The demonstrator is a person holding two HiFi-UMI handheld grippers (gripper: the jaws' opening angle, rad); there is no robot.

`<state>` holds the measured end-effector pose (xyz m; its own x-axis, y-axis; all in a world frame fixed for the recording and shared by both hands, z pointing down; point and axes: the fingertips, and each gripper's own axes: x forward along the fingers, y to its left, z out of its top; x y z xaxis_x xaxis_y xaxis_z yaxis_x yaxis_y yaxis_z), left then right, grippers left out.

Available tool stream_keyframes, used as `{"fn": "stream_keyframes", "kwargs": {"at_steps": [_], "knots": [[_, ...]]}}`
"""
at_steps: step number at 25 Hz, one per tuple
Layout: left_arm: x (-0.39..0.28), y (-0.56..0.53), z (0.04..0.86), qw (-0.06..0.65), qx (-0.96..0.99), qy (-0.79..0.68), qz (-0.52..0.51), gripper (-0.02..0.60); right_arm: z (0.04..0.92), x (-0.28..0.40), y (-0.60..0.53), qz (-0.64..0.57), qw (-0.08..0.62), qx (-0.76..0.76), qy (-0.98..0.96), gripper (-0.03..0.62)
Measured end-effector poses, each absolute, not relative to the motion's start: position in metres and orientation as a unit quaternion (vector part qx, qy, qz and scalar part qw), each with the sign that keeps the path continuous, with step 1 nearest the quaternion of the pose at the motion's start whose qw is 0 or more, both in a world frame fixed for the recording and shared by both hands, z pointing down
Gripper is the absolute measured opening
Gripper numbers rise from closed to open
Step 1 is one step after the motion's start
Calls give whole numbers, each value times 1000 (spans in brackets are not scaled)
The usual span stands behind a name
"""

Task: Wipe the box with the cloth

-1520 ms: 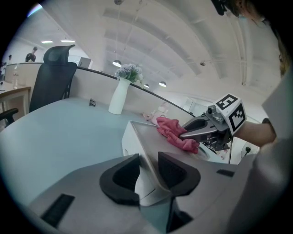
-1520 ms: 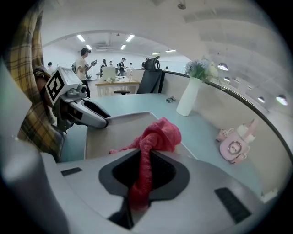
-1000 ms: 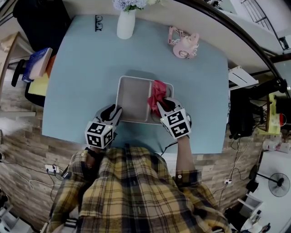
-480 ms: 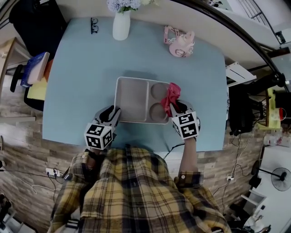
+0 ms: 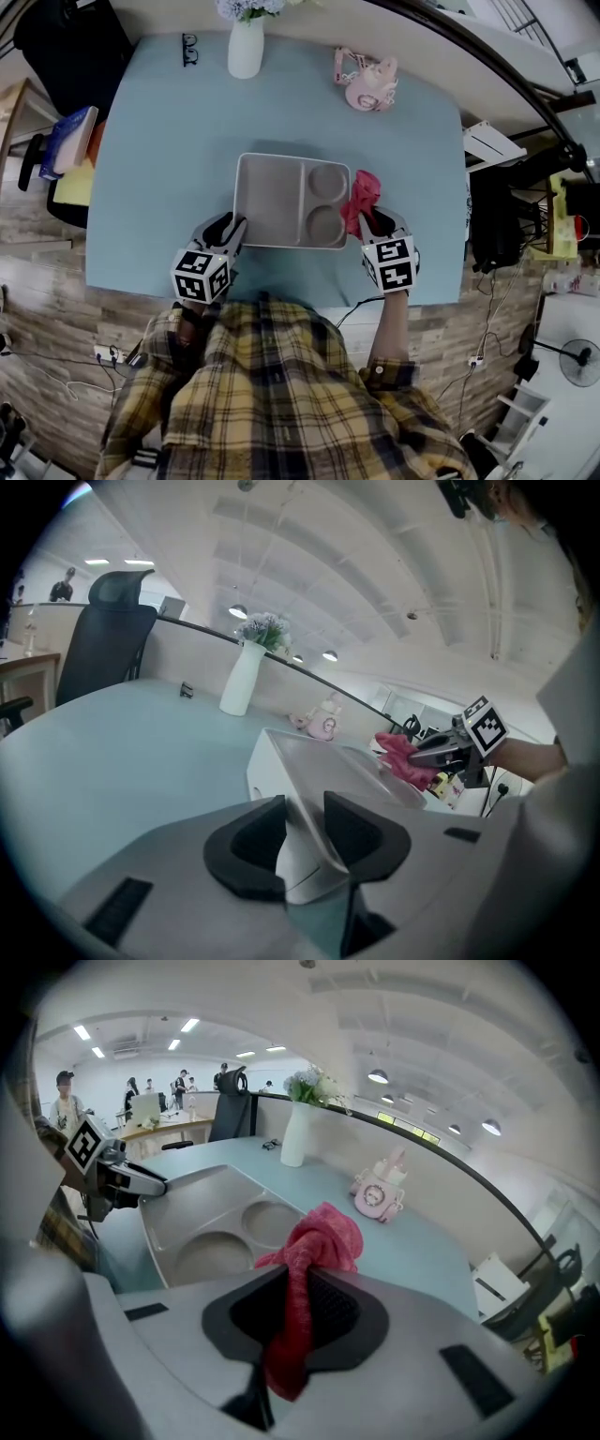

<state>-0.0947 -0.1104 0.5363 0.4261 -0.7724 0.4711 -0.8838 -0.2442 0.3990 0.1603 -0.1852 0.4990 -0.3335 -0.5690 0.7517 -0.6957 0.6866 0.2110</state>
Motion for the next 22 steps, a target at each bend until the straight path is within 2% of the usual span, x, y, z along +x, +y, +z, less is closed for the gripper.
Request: {"fn": "stream_keyframes", "kwargs": {"at_steps": [10, 22], "knots": [[-95, -111, 535, 314, 784, -530, 82, 127, 455, 57, -158, 62, 349, 296, -887, 55], [-95, -111, 534, 309, 782, -537, 72, 127, 483, -37, -109, 111, 316, 186, -924, 55]]}}
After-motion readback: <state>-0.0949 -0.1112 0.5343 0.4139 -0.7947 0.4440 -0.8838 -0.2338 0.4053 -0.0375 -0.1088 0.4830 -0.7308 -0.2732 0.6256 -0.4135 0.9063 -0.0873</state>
